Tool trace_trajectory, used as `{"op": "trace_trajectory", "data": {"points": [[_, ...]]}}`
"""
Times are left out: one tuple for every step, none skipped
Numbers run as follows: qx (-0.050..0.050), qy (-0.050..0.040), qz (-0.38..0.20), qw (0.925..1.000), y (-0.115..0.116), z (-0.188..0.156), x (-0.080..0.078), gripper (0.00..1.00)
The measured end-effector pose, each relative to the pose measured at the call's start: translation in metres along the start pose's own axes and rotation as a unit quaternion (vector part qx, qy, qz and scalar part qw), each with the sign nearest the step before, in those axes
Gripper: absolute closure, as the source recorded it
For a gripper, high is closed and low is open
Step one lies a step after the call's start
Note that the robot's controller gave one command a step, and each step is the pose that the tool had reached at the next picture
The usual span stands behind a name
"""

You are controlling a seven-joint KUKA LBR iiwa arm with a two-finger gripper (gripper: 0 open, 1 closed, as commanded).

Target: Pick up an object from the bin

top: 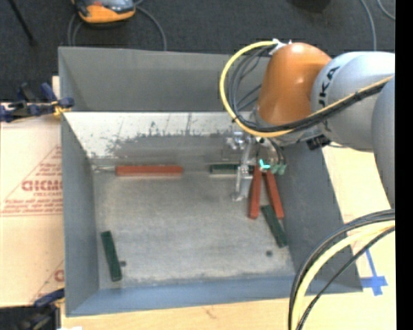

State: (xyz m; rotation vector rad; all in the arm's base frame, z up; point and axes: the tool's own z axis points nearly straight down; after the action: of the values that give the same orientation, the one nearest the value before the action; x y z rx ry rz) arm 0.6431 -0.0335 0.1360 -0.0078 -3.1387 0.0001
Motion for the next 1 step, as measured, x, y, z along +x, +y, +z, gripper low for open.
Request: {"op": "trace_trajectory", "data": {"points": [[0.000, -0.0042, 0.000, 1.0000, -0.0002, -0.0051, -0.0020, 0.00]]}}
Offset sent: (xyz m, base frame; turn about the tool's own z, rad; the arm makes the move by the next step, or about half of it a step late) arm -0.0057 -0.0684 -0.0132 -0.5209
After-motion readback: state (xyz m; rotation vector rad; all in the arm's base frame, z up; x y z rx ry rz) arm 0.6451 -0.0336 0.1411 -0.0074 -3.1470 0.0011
